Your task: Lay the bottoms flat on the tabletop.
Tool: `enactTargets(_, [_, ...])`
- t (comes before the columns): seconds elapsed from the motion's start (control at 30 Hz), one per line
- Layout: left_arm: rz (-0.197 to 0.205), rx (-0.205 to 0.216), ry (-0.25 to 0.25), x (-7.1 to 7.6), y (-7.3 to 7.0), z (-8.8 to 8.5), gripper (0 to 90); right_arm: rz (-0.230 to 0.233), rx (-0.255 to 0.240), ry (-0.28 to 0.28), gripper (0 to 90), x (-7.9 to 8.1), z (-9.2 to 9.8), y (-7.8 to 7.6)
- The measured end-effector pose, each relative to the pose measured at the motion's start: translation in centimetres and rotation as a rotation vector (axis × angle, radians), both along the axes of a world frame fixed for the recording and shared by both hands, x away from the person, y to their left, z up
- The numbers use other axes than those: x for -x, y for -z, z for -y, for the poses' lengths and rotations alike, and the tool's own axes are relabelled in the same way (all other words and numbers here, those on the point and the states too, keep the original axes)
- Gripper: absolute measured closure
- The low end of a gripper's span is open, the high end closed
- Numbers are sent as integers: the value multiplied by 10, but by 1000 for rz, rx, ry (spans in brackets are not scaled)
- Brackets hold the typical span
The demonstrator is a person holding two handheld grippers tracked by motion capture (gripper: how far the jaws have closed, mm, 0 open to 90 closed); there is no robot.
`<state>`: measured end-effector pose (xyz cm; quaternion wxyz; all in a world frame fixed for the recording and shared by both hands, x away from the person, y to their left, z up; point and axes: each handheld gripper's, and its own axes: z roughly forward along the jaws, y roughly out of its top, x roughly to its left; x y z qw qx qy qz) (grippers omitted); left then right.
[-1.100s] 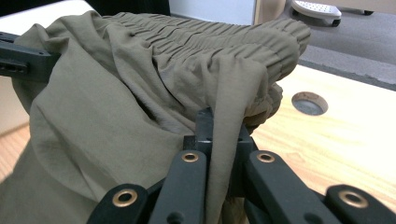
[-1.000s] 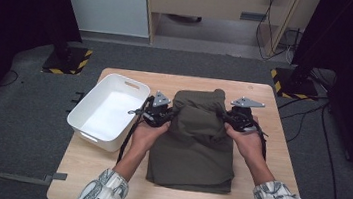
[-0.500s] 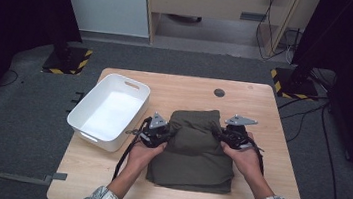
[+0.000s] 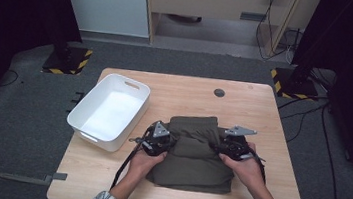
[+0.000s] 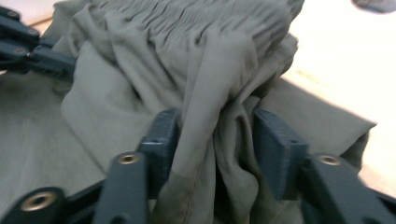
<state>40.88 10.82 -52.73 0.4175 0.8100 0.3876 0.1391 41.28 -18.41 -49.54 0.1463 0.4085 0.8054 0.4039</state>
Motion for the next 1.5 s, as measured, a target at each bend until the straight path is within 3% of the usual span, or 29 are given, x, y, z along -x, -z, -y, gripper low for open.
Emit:
enactTargets(0.17, [-6, 22, -27, -10, 6, 2, 813, -42, 61, 2, 586, -9, -4, 17])
enactTargets(0.3, [0, 17, -60, -25, 6, 7, 810, -13, 88, 28, 591, -28, -8, 25])
enactTargets(0.5, [8, 15, -125, -51, 7, 12, 793, -16, 66, 94, 583, -63, -9, 28])
enactTargets(0.7, [4, 18, -148, -59, 5, 10, 706, -11, 88, 112, 514, -69, -15, 28])
enactTargets(0.8, [20, 11, -156, -56, -3, 7, 587, -19, 81, 117, 420, -68, -13, 23])
enactTargets(0.93, [52, 40, -155, -52, -21, 1, 465, -12, 44, 131, 311, -67, -5, 11])
enactTargets(1.03, [82, 61, -141, -53, -36, 0, 458, -1, 28, 125, 266, -67, -4, 0])
enactTargets(1.23, [70, 63, -129, -65, -49, 7, 460, 19, 1, 115, 178, -72, -8, -21])
enactTargets(1.4, [48, 18, -145, -74, -48, 6, 561, 15, 2, 125, 537, -80, -6, -26])
enactTargets(1.5, [31, -7, -139, -76, -45, 7, 618, 15, 2, 131, 644, -82, -6, -25])
